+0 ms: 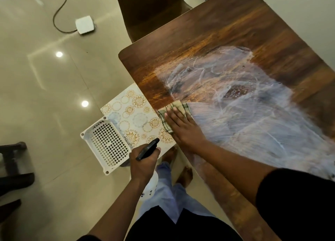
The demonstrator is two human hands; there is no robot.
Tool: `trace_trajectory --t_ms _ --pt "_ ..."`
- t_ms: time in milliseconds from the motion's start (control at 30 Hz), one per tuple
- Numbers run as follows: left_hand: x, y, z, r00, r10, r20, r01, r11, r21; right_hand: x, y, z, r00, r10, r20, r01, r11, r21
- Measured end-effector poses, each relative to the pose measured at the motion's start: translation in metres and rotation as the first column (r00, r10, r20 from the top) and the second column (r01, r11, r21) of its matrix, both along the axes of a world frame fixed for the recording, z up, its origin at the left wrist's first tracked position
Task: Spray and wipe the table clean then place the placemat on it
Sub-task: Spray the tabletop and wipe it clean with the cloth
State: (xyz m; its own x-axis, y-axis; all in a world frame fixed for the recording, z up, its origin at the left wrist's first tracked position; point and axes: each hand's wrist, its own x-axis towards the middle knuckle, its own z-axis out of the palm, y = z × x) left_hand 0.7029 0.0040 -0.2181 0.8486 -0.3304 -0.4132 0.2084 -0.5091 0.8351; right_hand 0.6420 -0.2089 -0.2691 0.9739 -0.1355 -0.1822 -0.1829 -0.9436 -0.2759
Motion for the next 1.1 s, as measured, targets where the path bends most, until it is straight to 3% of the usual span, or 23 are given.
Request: trace_trajectory --t_ms 167,267,533,767,1100 --pt "-0.011 0.011 0.002 0.996 0.081 0.025 -0.082 0.996 0.021 0.095 -0.003 0.016 0.997 0.015 -0.078 -0.01 0.998 0.063" --pt "-0.013 0.01 0.007 0.995 0.095 0.001 -0.095 0.995 0.007 0.113 0.002 0.019 0.993 0.005 -0.12 0.003 0.998 0.06" --pt "-0.007 0.001 0.017 0.997 0.07 -0.03 -0.07 0.997 -0.01 -0.012 0.023 0.01 0.998 0.048 -0.039 -0.046 0.997 0.064" --pt "-0.004 -0.002 0.023 0.993 -0.056 -0.099 0.059 0.998 0.023 -0.141 0.038 0.004 0.999 -0.035 -0.034 0.035 0.999 -0.019" --pt "0.002 0.003 0.032 0.957 -0.254 -0.143 0.251 0.967 -0.037 -0.04 0.04 0.008 0.993 -0.095 -0.064 0.092 0.994 -0.054"
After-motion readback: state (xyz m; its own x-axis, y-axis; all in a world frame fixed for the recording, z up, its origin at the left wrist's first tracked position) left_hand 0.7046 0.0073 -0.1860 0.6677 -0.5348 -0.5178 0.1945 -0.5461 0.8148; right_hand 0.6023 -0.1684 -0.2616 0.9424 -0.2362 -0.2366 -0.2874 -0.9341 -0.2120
